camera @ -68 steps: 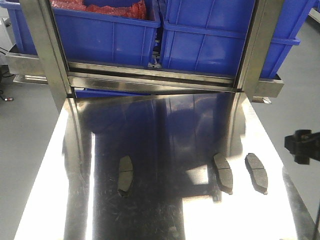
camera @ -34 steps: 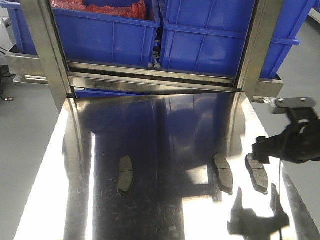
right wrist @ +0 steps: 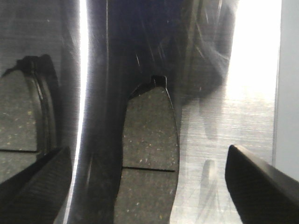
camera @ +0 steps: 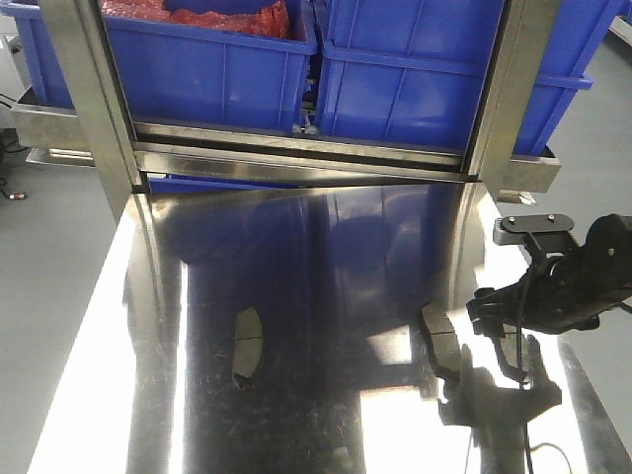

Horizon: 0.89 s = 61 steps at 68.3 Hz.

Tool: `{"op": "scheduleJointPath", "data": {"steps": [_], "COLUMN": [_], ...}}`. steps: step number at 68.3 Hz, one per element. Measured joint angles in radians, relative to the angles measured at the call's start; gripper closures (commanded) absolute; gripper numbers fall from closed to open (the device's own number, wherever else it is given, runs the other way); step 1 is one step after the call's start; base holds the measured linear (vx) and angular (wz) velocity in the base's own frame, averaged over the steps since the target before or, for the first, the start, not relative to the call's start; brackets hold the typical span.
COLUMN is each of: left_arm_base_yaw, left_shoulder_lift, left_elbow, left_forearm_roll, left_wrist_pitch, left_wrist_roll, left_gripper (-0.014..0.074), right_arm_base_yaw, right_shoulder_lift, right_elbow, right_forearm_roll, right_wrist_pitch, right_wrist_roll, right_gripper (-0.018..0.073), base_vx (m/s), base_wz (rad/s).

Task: Move and align brake pads A on conveyor
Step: 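Lower the right gripper onto the brake pad nearest the right arm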

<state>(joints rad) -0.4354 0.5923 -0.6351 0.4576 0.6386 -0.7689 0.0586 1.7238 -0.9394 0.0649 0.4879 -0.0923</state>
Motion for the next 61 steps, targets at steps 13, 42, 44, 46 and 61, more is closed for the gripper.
{"op": "scheduleJointPath", "data": {"steps": [13,42,44,46,61], "left_arm_base_yaw": [0.0,0.0,0.0,0.0,0.0], "left_shoulder_lift": [0.0,0.0,0.0,0.0,0.0], "left_elbow": [0.0,0.0,0.0,0.0,0.0], "left_forearm_roll": [0.0,0.0,0.0,0.0,0.0], "left_wrist_pitch": [0.0,0.0,0.0,0.0,0.0], "left_wrist_roll": [0.0,0.0,0.0,0.0,0.0], "left_gripper": [0.0419,0.0419,0.0419,0.0419,0.0419], "right_arm_base_yaw": [0.0,0.0,0.0,0.0,0.0], "right_shoulder_lift": [0.019,0.019,0.019,0.019,0.019], "right_elbow": [0.0,0.0,0.0,0.0,0.0], "right_forearm_roll": [-0.001,-0.002,-0.002,-0.002,-0.003], "right_wrist_pitch": [-0.001,-0.001,-0.001,-0.001,0.0], "right_wrist_roll": [0.0,-0.003,-0.003,-0.003,-0.007], "right_gripper": [-0.0017,-0.0016,-0.0016,-0.0016,-0.0016], "base_vx": [0.0,0.0,0.0,0.0,0.0], "base_wz": [0.0,0.0,0.0,0.0,0.0]}}
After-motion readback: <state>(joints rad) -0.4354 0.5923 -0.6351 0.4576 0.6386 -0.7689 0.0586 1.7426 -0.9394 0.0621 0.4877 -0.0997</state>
